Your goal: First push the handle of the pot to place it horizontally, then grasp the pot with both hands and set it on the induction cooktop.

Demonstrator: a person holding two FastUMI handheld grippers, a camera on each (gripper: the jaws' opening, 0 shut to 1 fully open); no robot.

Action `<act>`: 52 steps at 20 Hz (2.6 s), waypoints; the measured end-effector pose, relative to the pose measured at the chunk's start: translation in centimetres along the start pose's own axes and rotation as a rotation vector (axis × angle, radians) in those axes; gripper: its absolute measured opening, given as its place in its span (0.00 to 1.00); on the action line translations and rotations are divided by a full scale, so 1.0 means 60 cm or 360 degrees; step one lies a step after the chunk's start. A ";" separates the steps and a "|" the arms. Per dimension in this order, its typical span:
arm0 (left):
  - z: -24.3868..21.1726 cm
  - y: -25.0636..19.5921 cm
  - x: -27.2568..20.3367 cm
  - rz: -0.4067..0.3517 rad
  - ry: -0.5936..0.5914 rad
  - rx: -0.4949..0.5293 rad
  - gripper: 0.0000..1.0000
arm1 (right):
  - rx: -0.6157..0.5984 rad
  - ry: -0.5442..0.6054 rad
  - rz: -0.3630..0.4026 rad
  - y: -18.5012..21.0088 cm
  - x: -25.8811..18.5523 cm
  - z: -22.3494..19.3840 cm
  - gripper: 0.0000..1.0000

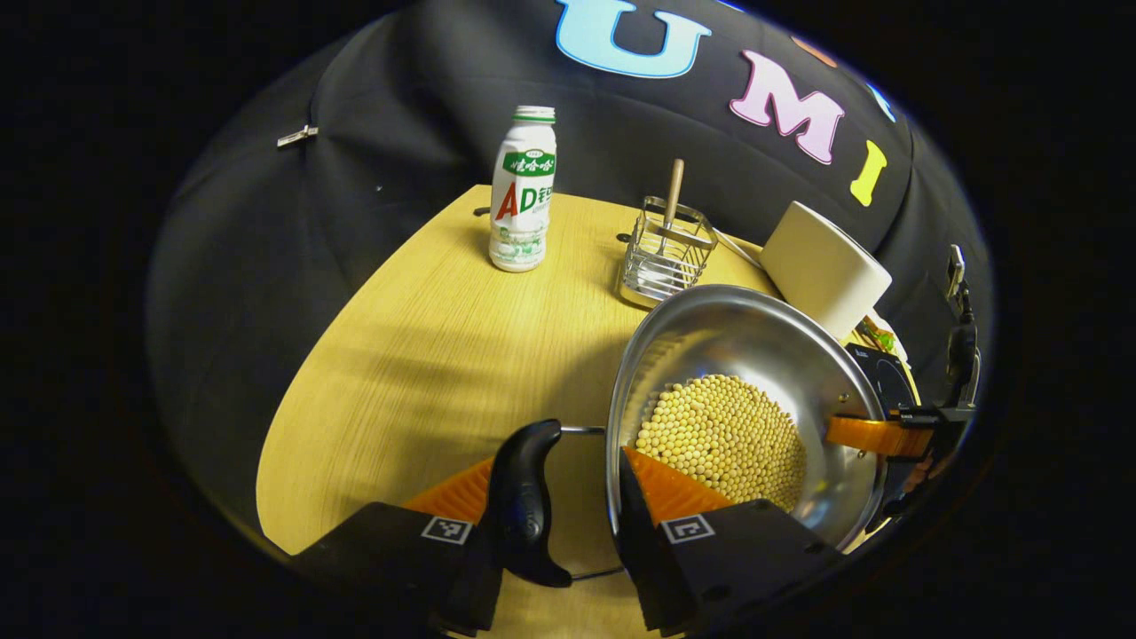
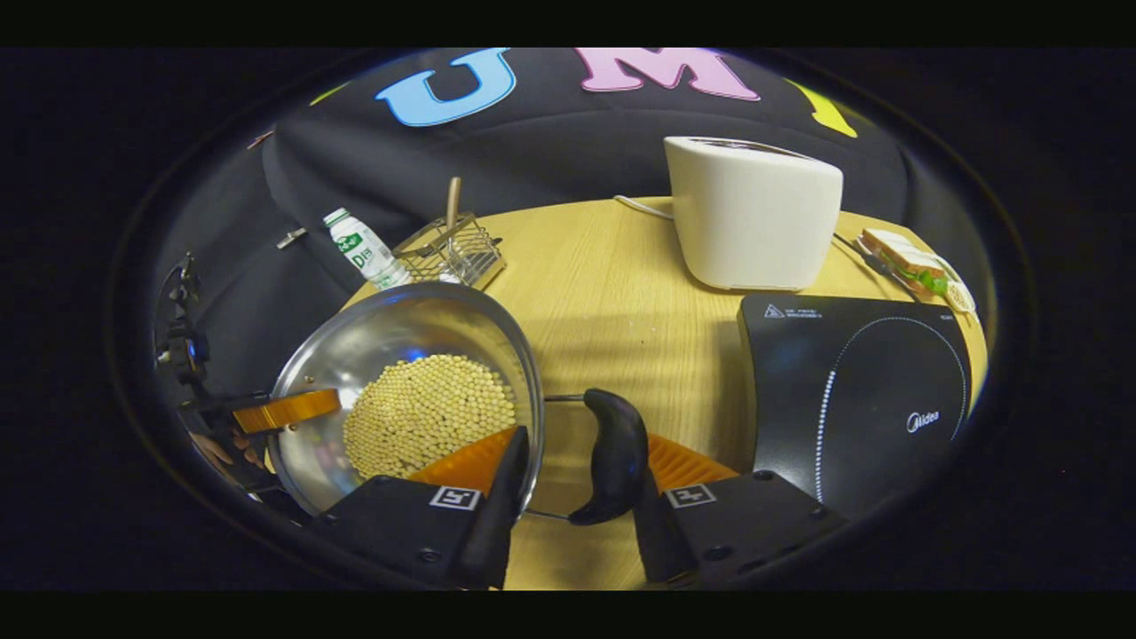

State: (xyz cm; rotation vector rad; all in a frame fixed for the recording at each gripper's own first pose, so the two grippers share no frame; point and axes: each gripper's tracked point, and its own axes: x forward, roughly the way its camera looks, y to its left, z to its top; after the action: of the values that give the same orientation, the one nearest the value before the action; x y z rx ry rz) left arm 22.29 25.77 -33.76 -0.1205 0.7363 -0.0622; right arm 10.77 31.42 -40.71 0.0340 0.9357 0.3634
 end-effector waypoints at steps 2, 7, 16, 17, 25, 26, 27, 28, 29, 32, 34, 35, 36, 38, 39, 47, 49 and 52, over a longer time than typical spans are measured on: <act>0.009 -0.016 -0.019 -0.0001 -0.0009 -0.0002 0.63 | 0.0007 -0.0009 0.0005 -0.004 -0.017 0.012 0.60; 0.032 -0.079 -0.063 -0.0021 -0.0018 0.0000 0.63 | 0.0012 -0.0029 -0.0001 -0.042 -0.088 0.046 0.60; 0.046 -0.235 -0.096 -0.0031 -0.0045 -0.0024 0.62 | 0.0009 -0.0064 -0.0006 -0.174 -0.182 0.090 0.60; 0.046 -0.255 -0.094 -0.0030 -0.0046 -0.0028 0.61 | 0.0000 -0.0081 -0.0007 -0.192 -0.188 0.097 0.59; 0.056 -0.408 -0.072 -0.0095 -0.0042 0.0044 0.62 | 0.0069 -0.0111 -0.0070 -0.335 -0.238 0.112 0.60; 0.053 -0.423 -0.068 -0.0107 -0.0033 0.0048 0.62 | 0.0075 -0.0110 -0.0083 -0.351 -0.243 0.111 0.60; 0.051 -0.436 -0.064 -0.0118 -0.0025 0.0055 0.62 | 0.0084 -0.0109 -0.0093 -0.366 -0.248 0.110 0.60; 0.048 -0.449 -0.060 -0.0126 -0.0021 0.0063 0.62 | 0.0096 -0.0104 -0.0101 -0.381 -0.254 0.108 0.60; 0.047 -0.462 -0.057 -0.0132 -0.0012 0.0072 0.62 | 0.0109 -0.0102 -0.0108 -0.394 -0.259 0.105 0.60; 0.041 -0.497 -0.047 -0.0153 -0.0001 0.0095 0.62 | 0.0133 -0.0099 -0.0131 -0.430 -0.266 0.099 0.60; 0.039 -0.519 -0.037 -0.0168 0.0004 0.0104 0.62 | 0.0145 -0.0098 -0.0146 -0.451 -0.272 0.097 0.60; 0.037 -0.529 -0.032 -0.0175 0.0006 0.0107 0.62 | 0.0152 -0.0100 -0.0156 -0.463 -0.273 0.097 0.60; 0.034 -0.540 -0.027 -0.0180 0.0010 0.0113 0.62 | 0.0162 -0.0098 -0.0165 -0.474 -0.272 0.095 0.60; 0.030 -0.560 -0.016 -0.0191 0.0012 0.0127 0.62 | 0.0178 -0.0088 -0.0182 -0.498 -0.270 0.091 0.60; 0.029 -0.568 -0.009 -0.0197 0.0014 0.0133 0.63 | 0.0184 -0.0079 -0.0190 -0.506 -0.271 0.090 0.60; 0.012 -0.616 0.035 -0.0228 0.0038 0.0151 0.62 | 0.0211 -0.0070 -0.0228 -0.567 -0.258 0.077 0.60; 0.009 -0.620 0.044 -0.0224 0.0038 0.0148 0.62 | 0.0205 -0.0076 -0.0224 -0.574 -0.253 0.077 0.60; 0.003 -0.618 0.052 -0.0212 0.0044 0.0135 0.62 | 0.0208 -0.0076 -0.0214 -0.580 -0.240 0.077 0.60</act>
State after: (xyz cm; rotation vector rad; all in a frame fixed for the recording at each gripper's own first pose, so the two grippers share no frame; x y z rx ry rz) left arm 24.18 -11.28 -30.84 -0.0877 0.7518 -0.2223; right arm 16.80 -5.25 -33.14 0.0983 0.9080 0.1758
